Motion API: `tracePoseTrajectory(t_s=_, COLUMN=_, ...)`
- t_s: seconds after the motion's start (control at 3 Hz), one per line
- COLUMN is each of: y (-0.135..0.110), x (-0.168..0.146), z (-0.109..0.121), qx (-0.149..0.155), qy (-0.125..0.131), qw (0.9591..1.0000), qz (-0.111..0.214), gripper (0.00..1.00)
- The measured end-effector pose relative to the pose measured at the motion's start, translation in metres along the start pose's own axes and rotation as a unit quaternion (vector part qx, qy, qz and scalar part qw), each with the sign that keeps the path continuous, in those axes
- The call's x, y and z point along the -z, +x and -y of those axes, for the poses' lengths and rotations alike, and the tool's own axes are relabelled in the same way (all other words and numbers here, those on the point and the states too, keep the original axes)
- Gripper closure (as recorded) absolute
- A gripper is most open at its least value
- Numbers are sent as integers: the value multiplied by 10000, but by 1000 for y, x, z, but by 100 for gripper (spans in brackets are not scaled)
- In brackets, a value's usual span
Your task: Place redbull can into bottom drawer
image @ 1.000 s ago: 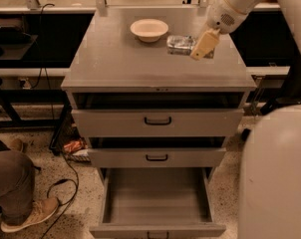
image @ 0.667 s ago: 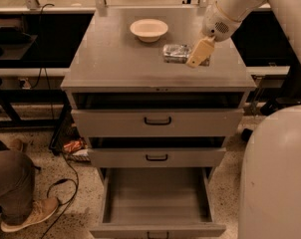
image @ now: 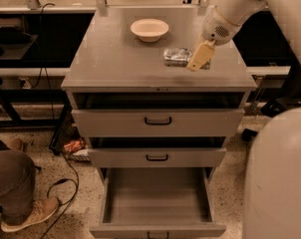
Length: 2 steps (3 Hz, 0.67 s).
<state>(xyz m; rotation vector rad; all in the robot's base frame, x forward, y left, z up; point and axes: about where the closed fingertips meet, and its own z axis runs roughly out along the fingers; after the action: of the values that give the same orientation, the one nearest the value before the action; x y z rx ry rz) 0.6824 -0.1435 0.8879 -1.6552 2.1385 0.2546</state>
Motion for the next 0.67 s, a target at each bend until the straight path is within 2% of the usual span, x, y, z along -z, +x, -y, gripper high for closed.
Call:
tracePoseTrajectory(t_s=0.33, y=8, x=19, z=-35, qx=30, qy=35, qw=9999, qz=98, gripper=100)
tracePoseTrajectory(t_s=0.67, y=21, x=32, z=-99, qx=-179, qy=71, qw=9997, qz=169, gripper=100)
